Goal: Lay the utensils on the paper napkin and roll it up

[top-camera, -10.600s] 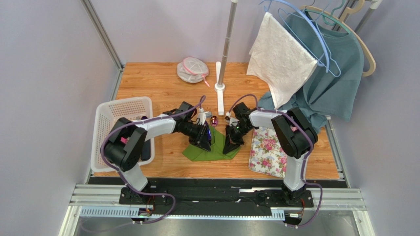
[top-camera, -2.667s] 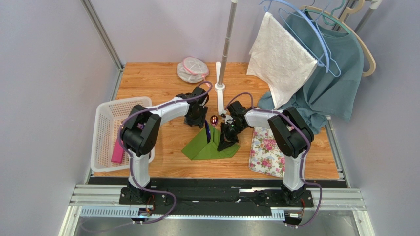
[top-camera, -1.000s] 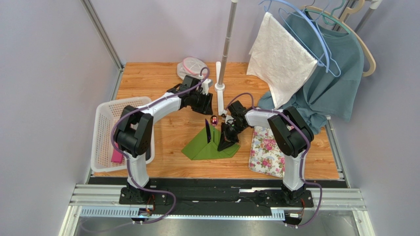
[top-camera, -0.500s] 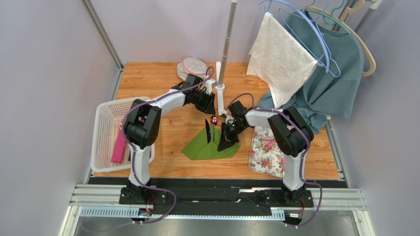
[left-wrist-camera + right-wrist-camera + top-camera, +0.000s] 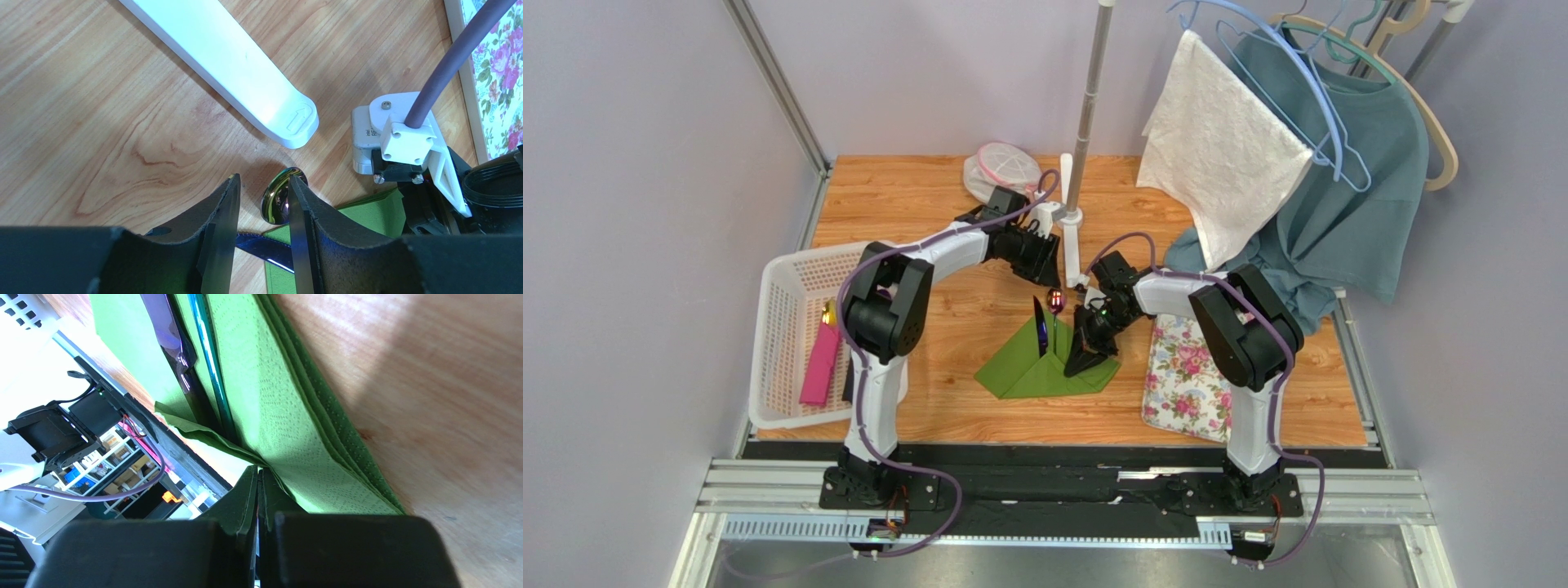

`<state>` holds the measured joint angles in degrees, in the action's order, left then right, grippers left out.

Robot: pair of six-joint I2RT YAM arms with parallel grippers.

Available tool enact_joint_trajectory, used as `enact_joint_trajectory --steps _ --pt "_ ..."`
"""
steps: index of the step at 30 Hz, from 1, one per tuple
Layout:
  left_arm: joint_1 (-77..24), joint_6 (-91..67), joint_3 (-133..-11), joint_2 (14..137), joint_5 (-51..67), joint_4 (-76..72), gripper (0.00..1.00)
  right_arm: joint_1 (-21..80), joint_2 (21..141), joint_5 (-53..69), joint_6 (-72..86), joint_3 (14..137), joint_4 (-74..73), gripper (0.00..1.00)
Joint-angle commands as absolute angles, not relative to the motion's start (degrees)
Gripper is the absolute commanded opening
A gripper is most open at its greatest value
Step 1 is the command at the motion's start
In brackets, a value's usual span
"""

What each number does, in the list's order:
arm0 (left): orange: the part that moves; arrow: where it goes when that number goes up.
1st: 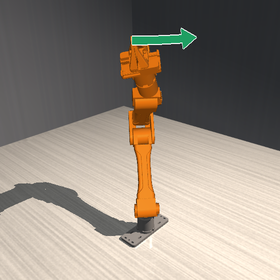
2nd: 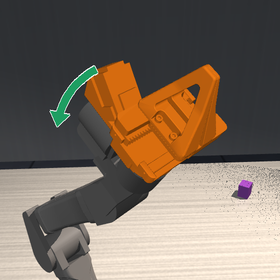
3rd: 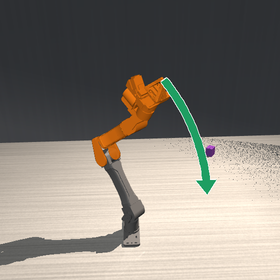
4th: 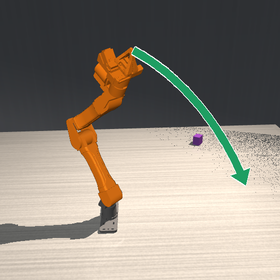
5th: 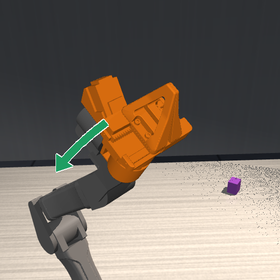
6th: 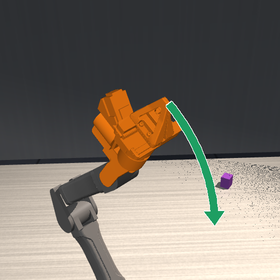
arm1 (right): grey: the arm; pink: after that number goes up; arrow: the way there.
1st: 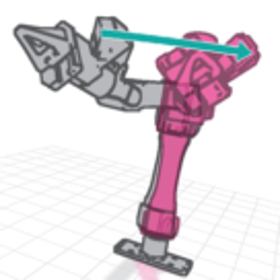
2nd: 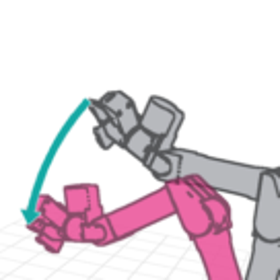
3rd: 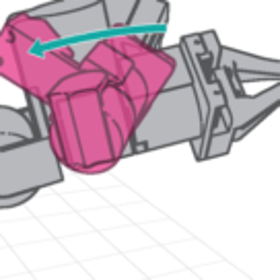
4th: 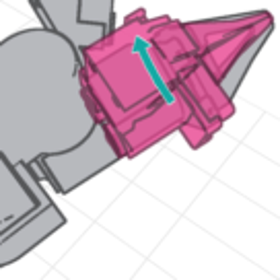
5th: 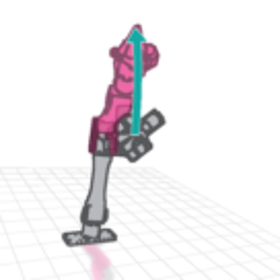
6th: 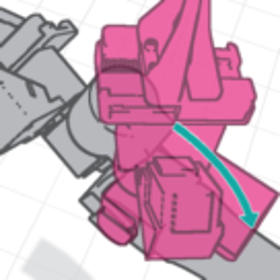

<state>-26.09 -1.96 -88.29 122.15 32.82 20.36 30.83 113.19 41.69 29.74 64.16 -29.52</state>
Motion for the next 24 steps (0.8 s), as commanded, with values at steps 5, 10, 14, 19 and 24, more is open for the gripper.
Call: enact_joint_trajectory --steps 5,10,14,19,24 --pt "-26.02 -0.09 -90.53 123.22 35.42 19.51 0.43 30.23 114.96 37.27 28.92 63.54 -29.36 0.01" --pt "-26.02 -0.26 -90.53 123.57 36.04 19.42 0.41 30.06 115.05 37.27 29.0 63.54 -29.27 0.01" --pt "-26.02 -0.53 -90.0 123.49 36.48 19.07 0.36 30.06 115.14 37.09 28.92 63.37 -29.35 0.01" --pt "-25.93 -0.88 -88.6 122.43 36.21 17.84 0.32 29.97 115.49 37.18 29.09 63.46 -29.36 0.01" --pt "-25.66 -1.14 -87.28 120.5 36.12 17.05 0.3 30.06 115.58 37.18 29.09 63.46 -29.35 0.01"
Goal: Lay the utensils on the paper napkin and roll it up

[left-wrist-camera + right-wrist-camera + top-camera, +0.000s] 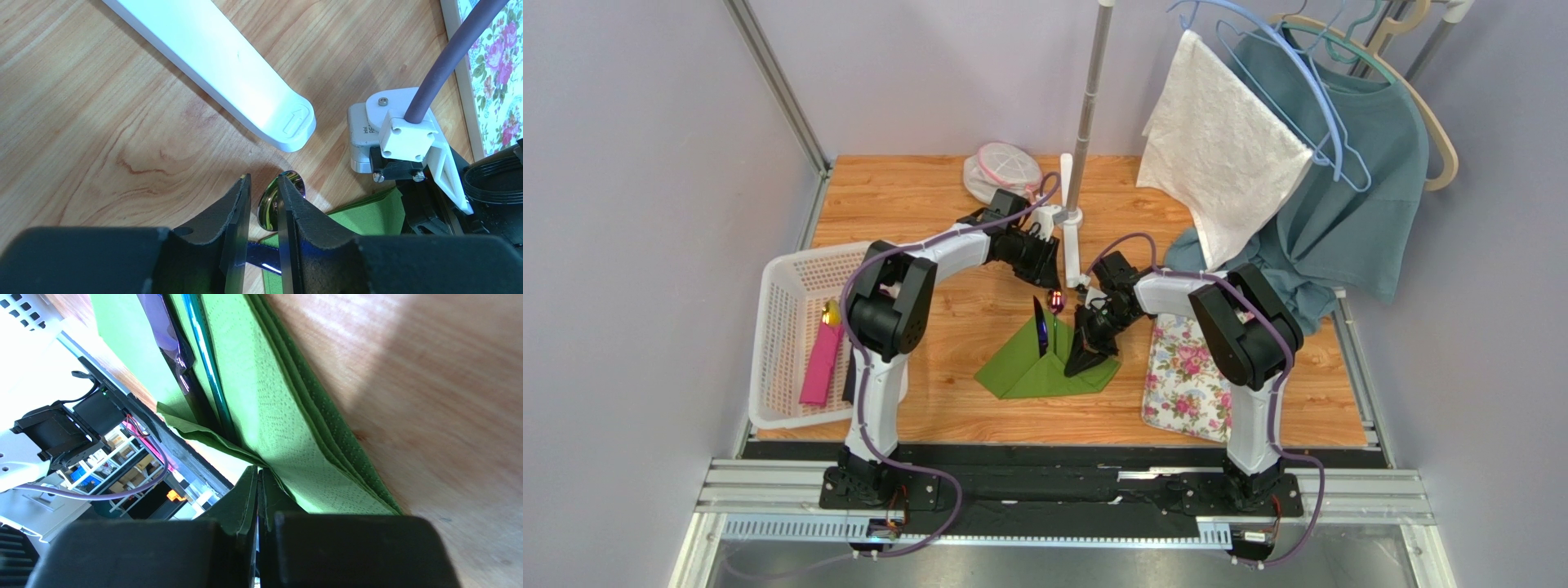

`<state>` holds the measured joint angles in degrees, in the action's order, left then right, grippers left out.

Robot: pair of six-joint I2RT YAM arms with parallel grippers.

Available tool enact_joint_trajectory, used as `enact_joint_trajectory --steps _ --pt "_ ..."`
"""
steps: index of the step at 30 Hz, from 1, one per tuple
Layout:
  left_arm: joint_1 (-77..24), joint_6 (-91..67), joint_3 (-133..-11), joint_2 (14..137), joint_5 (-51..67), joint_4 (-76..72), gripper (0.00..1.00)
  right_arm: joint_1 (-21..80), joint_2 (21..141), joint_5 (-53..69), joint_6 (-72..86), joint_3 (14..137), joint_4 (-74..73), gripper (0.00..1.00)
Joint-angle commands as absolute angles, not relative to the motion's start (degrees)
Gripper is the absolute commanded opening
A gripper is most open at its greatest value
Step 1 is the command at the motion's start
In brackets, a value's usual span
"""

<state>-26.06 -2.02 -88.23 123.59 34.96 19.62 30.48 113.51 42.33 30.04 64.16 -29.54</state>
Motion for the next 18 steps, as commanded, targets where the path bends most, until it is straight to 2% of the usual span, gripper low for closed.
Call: enact_joint_trajectory --steps 1,8,18 --pt "-25.66 -1.06 -87.1 120.41 36.12 17.14 0.3 29.97 115.66 37.18 29.09 63.46 -29.36 0.01" --pt "-25.4 -0.79 -85.52 118.83 35.42 16.35 0.22 30.06 115.75 37.18 29.27 63.46 -29.36 0.01" --pt "-24.79 -0.09 -82.79 115.84 34.72 14.41 0.18 30.06 116.28 37.27 29.27 63.63 -29.36 0.01"
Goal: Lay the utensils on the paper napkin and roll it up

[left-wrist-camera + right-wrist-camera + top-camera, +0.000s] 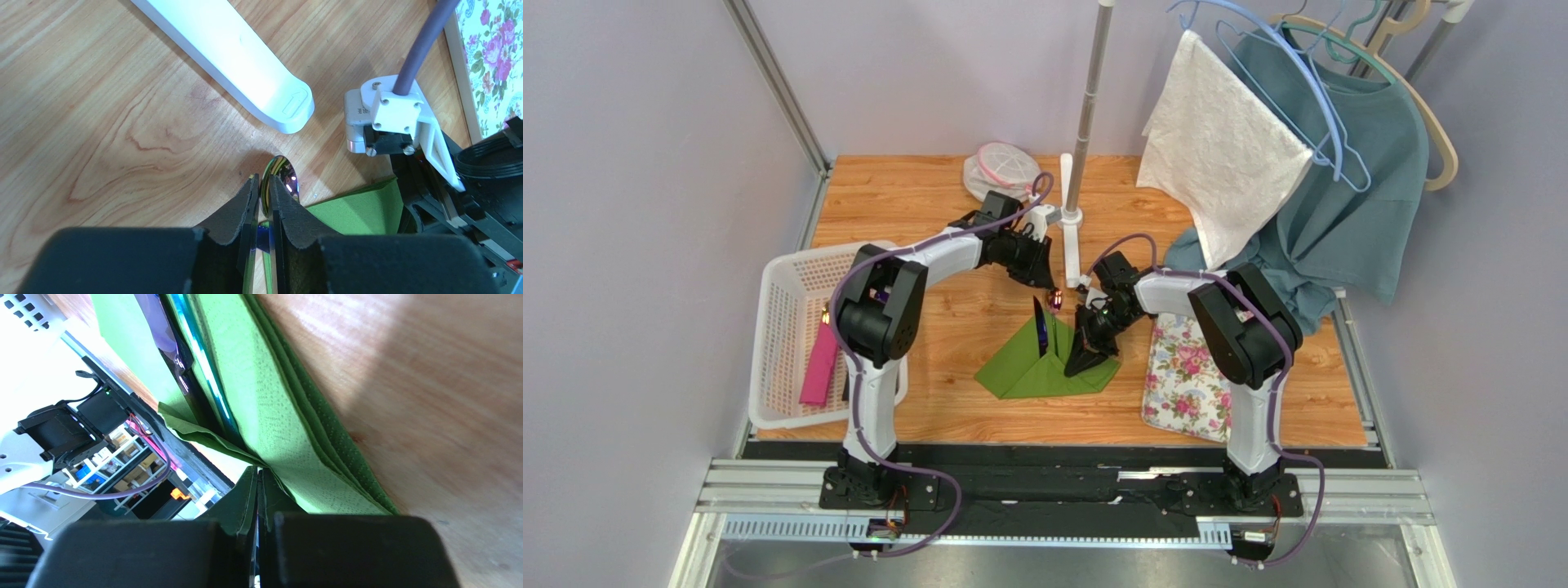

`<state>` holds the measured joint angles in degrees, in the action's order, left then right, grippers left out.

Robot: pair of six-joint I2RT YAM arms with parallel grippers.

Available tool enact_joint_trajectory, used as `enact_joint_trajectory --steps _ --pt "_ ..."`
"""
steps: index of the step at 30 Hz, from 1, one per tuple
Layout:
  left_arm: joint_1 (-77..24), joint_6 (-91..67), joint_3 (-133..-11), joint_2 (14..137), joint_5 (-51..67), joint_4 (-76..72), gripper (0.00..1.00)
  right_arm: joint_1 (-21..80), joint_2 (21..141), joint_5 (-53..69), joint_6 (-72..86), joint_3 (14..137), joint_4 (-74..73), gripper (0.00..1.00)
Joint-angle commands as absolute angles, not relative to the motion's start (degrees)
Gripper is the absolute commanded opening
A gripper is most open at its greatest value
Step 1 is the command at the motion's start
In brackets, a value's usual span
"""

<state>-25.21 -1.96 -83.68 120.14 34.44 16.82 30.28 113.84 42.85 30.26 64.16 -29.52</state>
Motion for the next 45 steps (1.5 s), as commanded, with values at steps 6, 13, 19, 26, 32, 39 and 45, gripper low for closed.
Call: enact_joint_trajectory --steps 6,13,19,26,32,39,45 --pt "-24.79 1.93 -81.56 115.31 34.37 14.24 0.2 30.06 116.1 37.18 29.27 63.54 -29.27 0.01" --pt "-24.79 1.76 -82.79 116.37 34.45 14.06 0.22 29.97 116.37 37.27 29.36 63.72 -29.44 0.01" --pt "-24.7 2.81 -82.53 116.46 34.36 14.85 0.15 29.97 116.37 37.35 29.36 63.72 -29.44 0.01" --pt "-24.0 2.81 -82.0 115.58 34.62 14.77 0.09 30.06 116.54 37.35 29.35 63.72 -29.44 0.01" --pt "-23.47 2.03 -81.04 114.0 34.98 15.12 0.12 29.97 116.54 37.62 29.36 63.81 -29.36 0.01" --pt "-22.33 -2.26 -74.63 105.39 40.15 13.1 0.41 29.97 116.54 37.7 29.36 63.72 -29.18 0.01" --pt "-22.76 -13.5 -61.89 97.74 53.68 11.43 0.37 30.06 116.37 37.71 29.53 63.9 -29.27 0.01"
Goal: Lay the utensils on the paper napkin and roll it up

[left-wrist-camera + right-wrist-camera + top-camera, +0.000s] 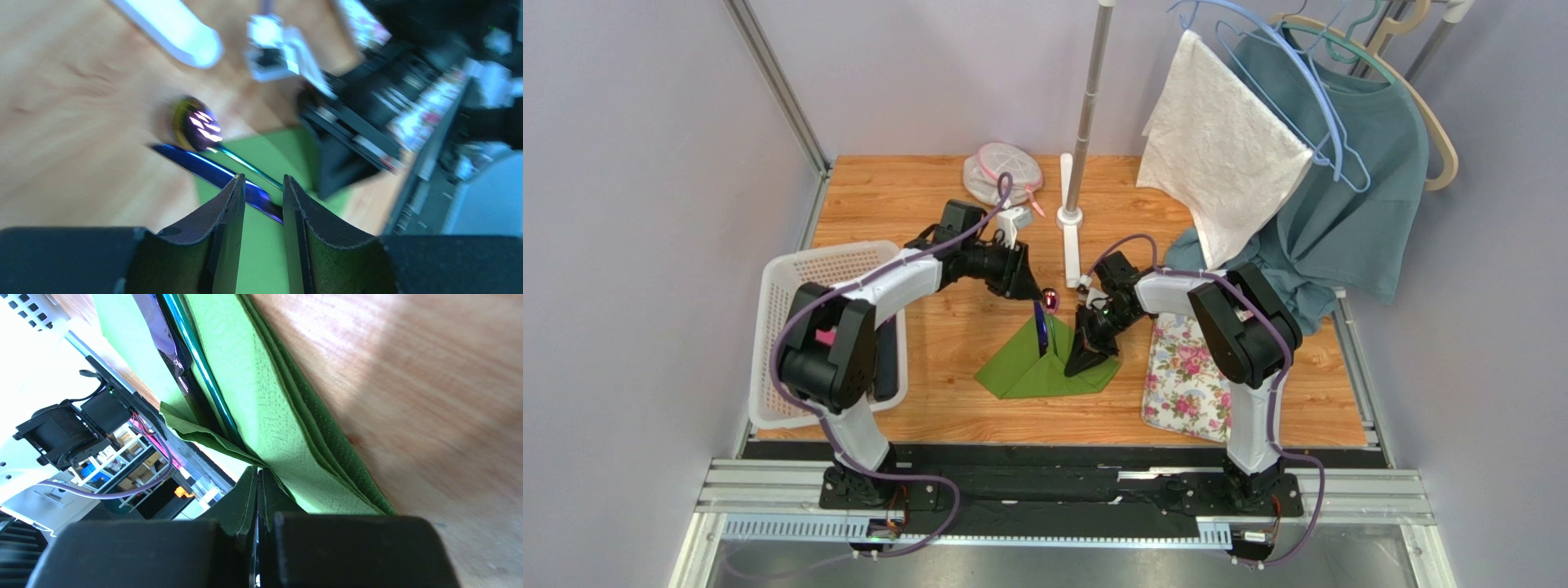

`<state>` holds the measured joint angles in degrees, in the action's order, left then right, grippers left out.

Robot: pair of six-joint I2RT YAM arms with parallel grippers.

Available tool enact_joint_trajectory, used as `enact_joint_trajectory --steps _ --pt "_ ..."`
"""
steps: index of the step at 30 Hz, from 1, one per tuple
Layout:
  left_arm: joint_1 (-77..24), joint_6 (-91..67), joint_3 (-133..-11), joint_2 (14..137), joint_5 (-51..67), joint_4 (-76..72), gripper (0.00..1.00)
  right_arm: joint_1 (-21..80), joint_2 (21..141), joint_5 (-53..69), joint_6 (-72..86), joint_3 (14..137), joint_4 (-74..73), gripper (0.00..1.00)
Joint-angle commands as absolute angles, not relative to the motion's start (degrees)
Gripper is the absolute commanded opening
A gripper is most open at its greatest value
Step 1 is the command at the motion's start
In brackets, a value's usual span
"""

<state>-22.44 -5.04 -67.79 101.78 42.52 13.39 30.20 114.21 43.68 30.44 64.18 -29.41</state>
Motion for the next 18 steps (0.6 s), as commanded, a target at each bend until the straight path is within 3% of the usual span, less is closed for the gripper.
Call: enact_joint_trajectory --steps 1,5,18 --pt "-22.94 -14.84 -59.87 97.3 54.75 9.95 0.37 29.97 116.45 37.79 29.53 63.98 -29.35 0.01" --pt "-25.3 -18.89 -51.17 93.79 56.77 5.45 0.37 29.97 116.19 37.79 29.44 63.81 -29.36 0.01" --pt "-29.36 -21.27 -52.56 101.16 51.24 4.4 0.26 30.06 116.1 38.32 29.53 63.81 -29.27 0.01"
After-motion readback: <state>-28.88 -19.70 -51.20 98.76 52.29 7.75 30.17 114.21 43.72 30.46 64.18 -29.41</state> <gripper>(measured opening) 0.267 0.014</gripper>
